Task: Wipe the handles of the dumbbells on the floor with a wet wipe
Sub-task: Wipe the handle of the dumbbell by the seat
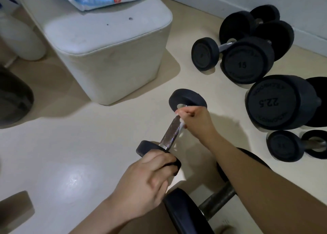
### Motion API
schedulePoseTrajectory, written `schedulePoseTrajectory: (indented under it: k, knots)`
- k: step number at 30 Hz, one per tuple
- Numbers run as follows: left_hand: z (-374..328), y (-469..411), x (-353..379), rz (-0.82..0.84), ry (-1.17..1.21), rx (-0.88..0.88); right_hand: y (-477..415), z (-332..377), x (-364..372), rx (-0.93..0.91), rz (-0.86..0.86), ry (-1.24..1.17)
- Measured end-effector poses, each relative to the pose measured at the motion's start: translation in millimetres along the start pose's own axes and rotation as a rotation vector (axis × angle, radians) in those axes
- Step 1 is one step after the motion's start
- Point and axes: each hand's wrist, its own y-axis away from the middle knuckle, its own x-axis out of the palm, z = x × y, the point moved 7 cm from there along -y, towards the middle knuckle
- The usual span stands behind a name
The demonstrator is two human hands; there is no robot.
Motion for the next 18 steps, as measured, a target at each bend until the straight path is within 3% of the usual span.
schedulePoseTrajectory:
  k: [4, 5, 9, 11, 14, 18]
  knots:
    - [21, 2, -14, -0.082, 0.048, -0.116, 54, 3, 61, -0.138, 0.393, 0.059]
    - [25, 1, -19, -0.104, 0.056, -0.145, 54, 5, 62, -0.183, 0.395, 0.08]
    - [32, 3, -27, -0.077, -0.024, -0.191, -4, 6, 23, -0.13, -0.019, -0.051]
    - [37, 4, -24, 0.037, -0.147, -0.21, 4, 6, 40, -0.158, 0.03, -0.091]
    - [38, -3, -30, 0.115, -0.37, -0.262, 38, 5, 81, -0.136, 0.349, 0.0]
    - [38, -23, -32, 0.18, -0.603, -0.23, -14, 15, 39, -0.131, -0.016, -0.018]
